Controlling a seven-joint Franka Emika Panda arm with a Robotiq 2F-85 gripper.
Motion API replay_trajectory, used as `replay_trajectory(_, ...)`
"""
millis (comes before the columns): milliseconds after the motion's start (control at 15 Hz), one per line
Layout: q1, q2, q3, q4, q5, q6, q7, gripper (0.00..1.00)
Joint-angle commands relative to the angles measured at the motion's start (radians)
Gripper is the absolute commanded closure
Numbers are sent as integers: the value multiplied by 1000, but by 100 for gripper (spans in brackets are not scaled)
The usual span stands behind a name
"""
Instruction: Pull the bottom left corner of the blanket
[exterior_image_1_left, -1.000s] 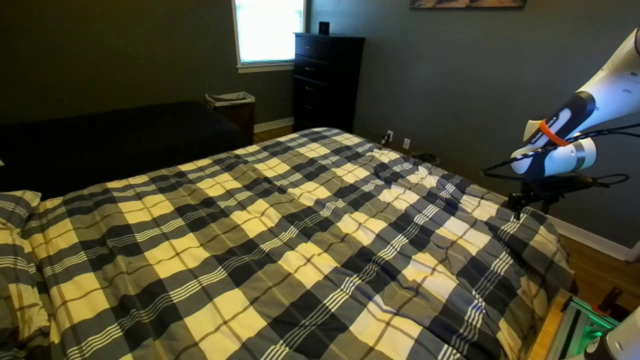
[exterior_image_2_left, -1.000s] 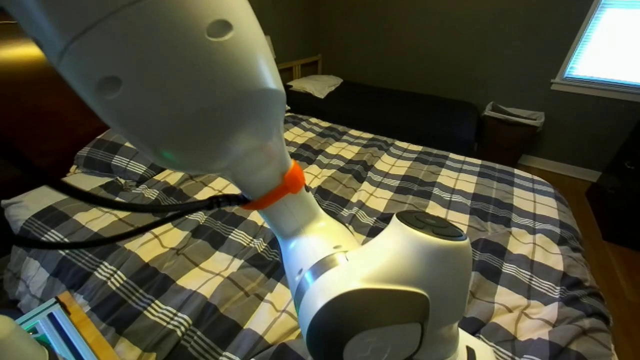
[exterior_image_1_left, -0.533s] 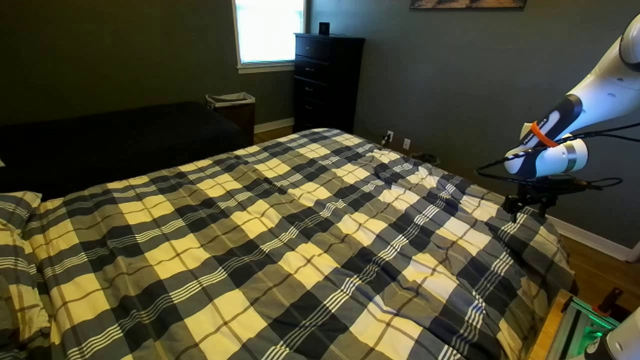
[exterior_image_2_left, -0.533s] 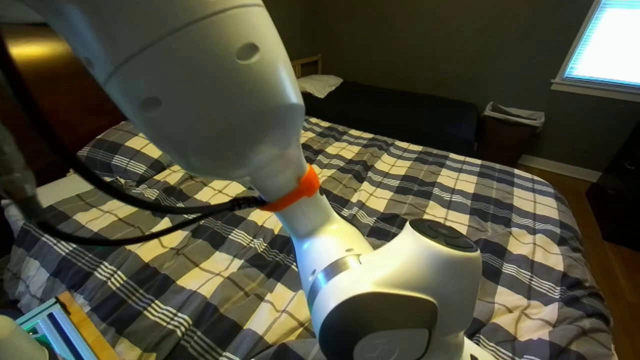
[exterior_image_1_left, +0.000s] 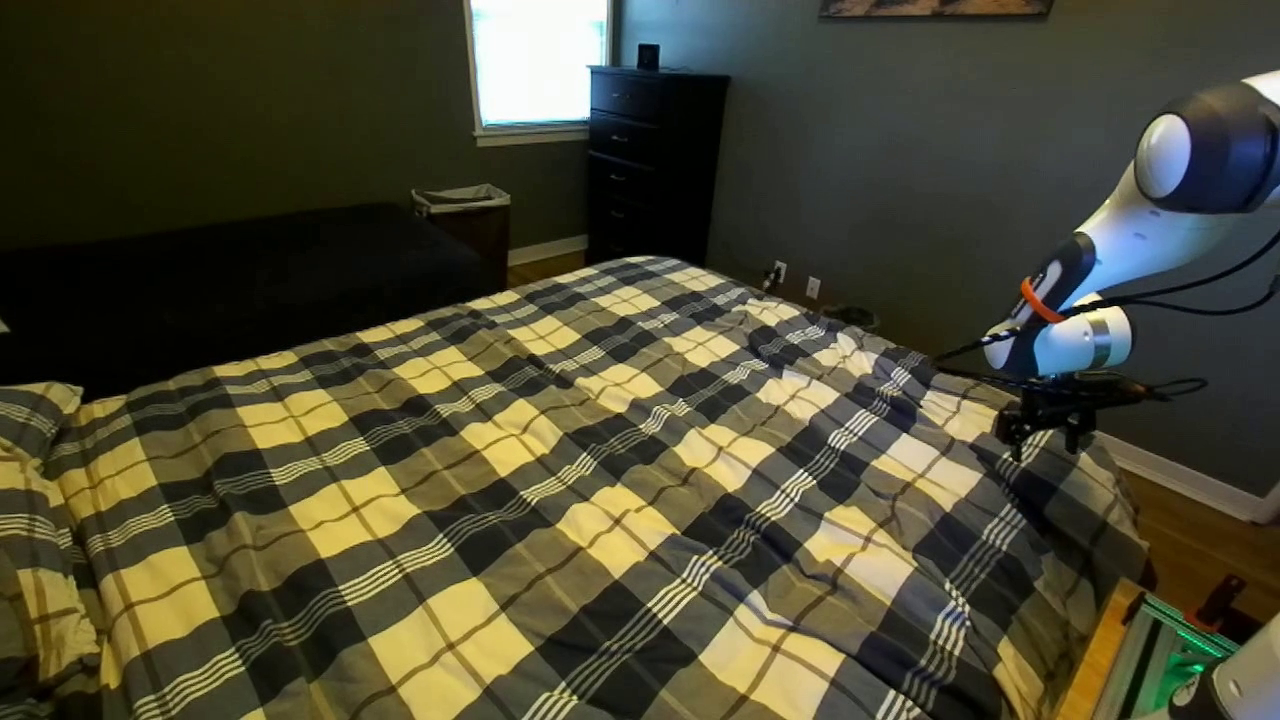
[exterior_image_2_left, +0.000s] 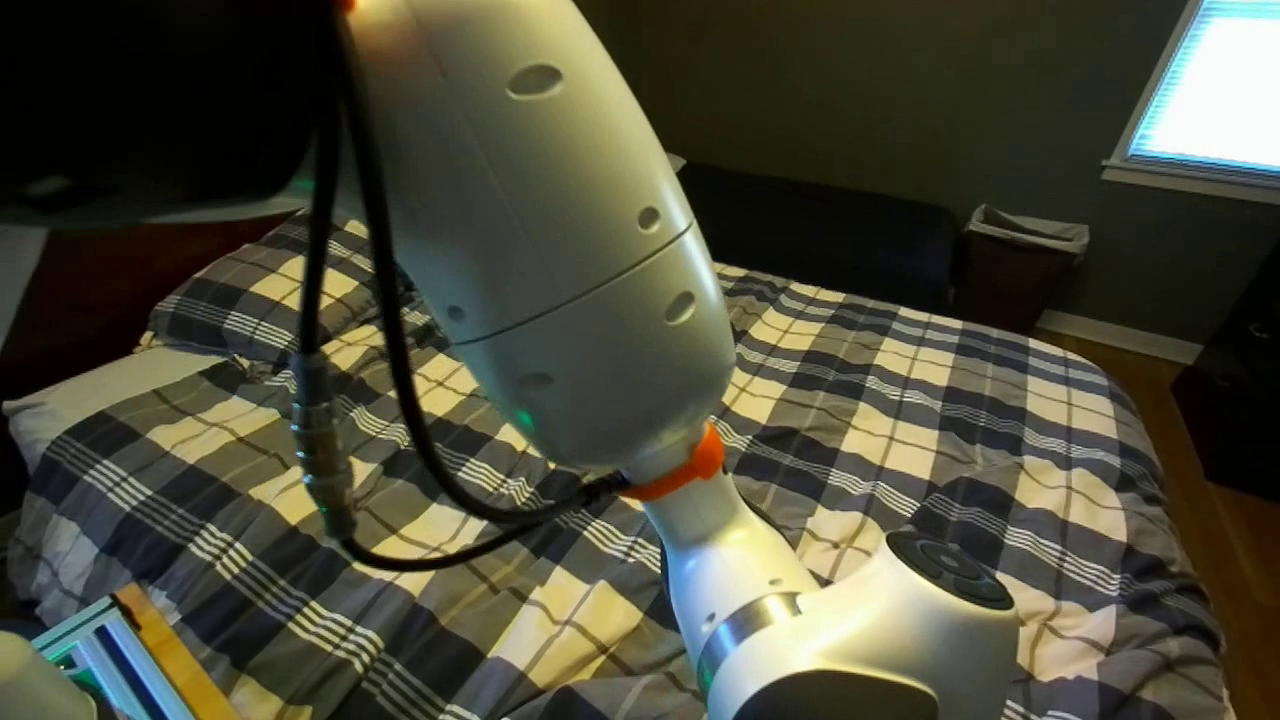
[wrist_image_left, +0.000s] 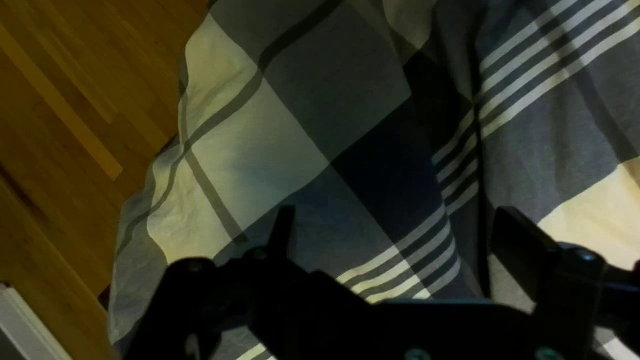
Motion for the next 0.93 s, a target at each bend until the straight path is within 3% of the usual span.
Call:
replay_trajectory(0, -19, 113, 2, 116, 14, -15, 12, 0)
replay_trajectory(467, -56, 230, -24, 227, 8, -32, 28, 0)
replay_trajectory(867, -126, 288, 13, 299, 33, -34, 16, 0)
